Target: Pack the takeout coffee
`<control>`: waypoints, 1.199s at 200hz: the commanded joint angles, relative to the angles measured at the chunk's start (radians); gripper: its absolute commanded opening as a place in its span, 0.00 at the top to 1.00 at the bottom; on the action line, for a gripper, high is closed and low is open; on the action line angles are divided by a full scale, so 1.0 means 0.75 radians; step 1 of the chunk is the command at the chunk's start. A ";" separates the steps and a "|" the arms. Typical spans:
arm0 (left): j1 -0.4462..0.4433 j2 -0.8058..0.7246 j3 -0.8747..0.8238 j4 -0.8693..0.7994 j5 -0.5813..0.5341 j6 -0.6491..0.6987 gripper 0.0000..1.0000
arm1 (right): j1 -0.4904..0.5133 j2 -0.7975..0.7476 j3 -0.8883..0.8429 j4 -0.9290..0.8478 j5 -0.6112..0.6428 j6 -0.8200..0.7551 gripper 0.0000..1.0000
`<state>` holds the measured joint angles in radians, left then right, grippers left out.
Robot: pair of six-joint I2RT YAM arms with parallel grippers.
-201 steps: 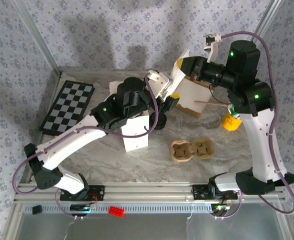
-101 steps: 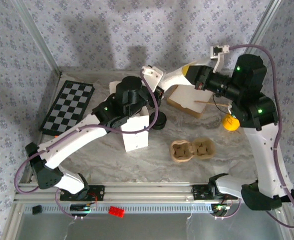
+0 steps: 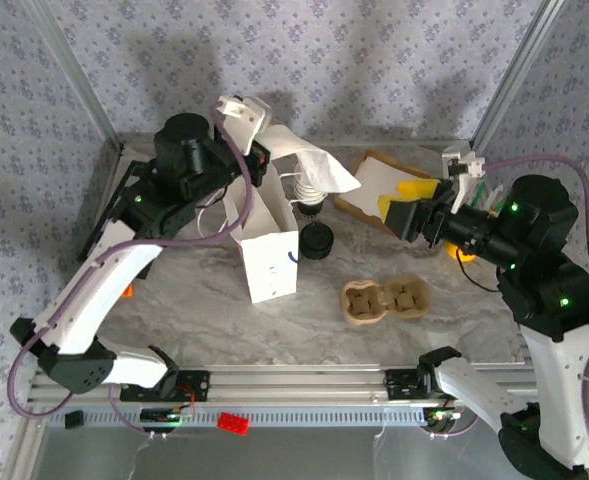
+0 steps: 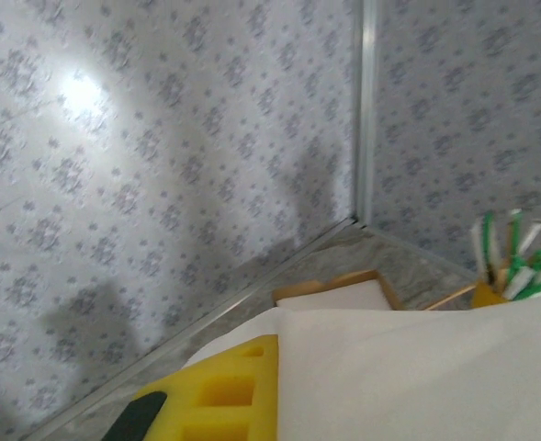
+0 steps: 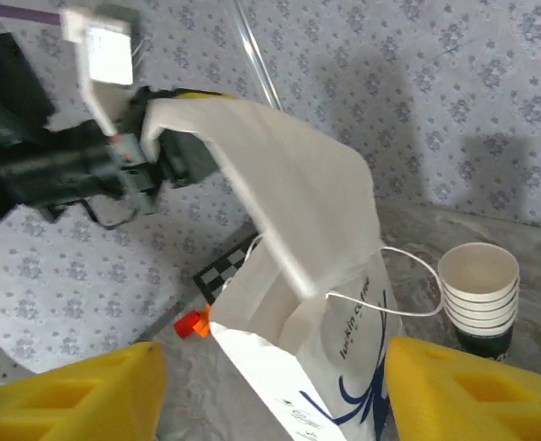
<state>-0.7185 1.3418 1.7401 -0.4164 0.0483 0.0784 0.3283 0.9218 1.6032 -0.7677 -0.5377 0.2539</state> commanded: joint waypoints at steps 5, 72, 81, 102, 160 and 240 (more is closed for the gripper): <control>-0.004 -0.024 0.060 -0.098 0.221 -0.005 1.00 | 0.028 0.152 0.041 -0.033 0.016 -0.270 0.28; -0.015 0.002 0.118 -0.104 0.296 -0.098 1.00 | 0.239 0.154 -0.100 0.200 0.039 -0.734 0.18; -0.020 0.006 0.115 -0.090 0.300 -0.122 1.00 | 0.297 0.162 -0.112 0.217 0.088 -0.790 0.16; -0.033 0.018 0.110 -0.070 0.301 -0.177 1.00 | 0.362 0.196 -0.109 0.293 0.143 -0.833 0.12; -0.101 0.044 0.090 -0.028 0.271 -0.321 1.00 | 0.494 0.266 -0.107 0.429 0.470 -0.961 0.02; -0.110 -0.004 -0.069 0.084 0.324 -0.501 1.00 | 0.458 0.333 -0.046 0.387 0.360 -0.950 0.42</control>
<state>-0.7933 1.3621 1.6943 -0.4164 0.2493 -0.2451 0.6872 1.1358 1.5173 -0.4538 -0.2218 -0.4831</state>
